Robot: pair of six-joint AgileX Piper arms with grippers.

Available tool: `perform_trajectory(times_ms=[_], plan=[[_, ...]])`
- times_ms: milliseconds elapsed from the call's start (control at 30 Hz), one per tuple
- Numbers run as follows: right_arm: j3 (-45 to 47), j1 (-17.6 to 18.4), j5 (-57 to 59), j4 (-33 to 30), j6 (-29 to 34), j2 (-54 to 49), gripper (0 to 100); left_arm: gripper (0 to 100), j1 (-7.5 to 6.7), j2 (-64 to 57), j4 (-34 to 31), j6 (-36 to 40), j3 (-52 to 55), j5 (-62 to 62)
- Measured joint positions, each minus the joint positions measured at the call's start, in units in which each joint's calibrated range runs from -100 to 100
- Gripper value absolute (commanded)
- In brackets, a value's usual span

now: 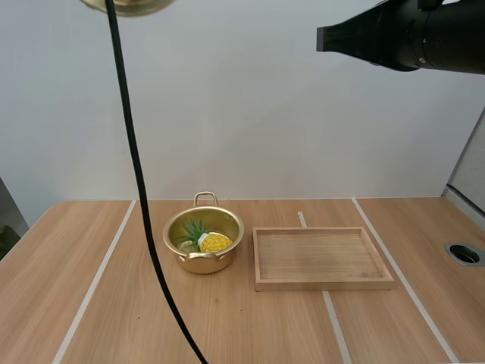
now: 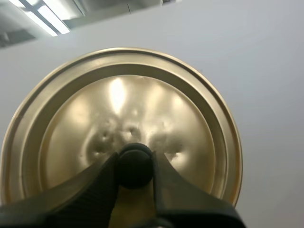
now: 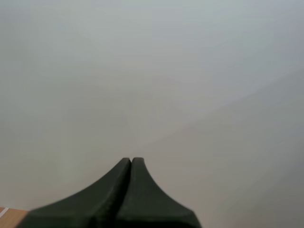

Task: Open the pot, put the pineapple inside, and close it

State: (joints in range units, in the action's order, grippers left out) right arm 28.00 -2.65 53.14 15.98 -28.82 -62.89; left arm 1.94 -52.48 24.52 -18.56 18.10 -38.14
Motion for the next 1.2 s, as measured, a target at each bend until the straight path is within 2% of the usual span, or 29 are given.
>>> perform_trajectory(times_ms=[167, 433, 1200], plan=[[0.0, 0.0, 0.0, 0.0, 0.0, 0.0, 0, 0, 0.00, 6.1, -0.1, -0.2, 0.0, -17.6], [0.0, 0.0, 0.0, 0.0, 0.0, 0.0, 0, 0, 0.00, 13.7, -0.5, -0.3, 0.0, -33.9], [0.0, 0.0, 0.0, 0.0, 0.0, 0.0, 0, 0, 0.00, 33.2, -0.5, -2.3, 0.0, -49.2]])
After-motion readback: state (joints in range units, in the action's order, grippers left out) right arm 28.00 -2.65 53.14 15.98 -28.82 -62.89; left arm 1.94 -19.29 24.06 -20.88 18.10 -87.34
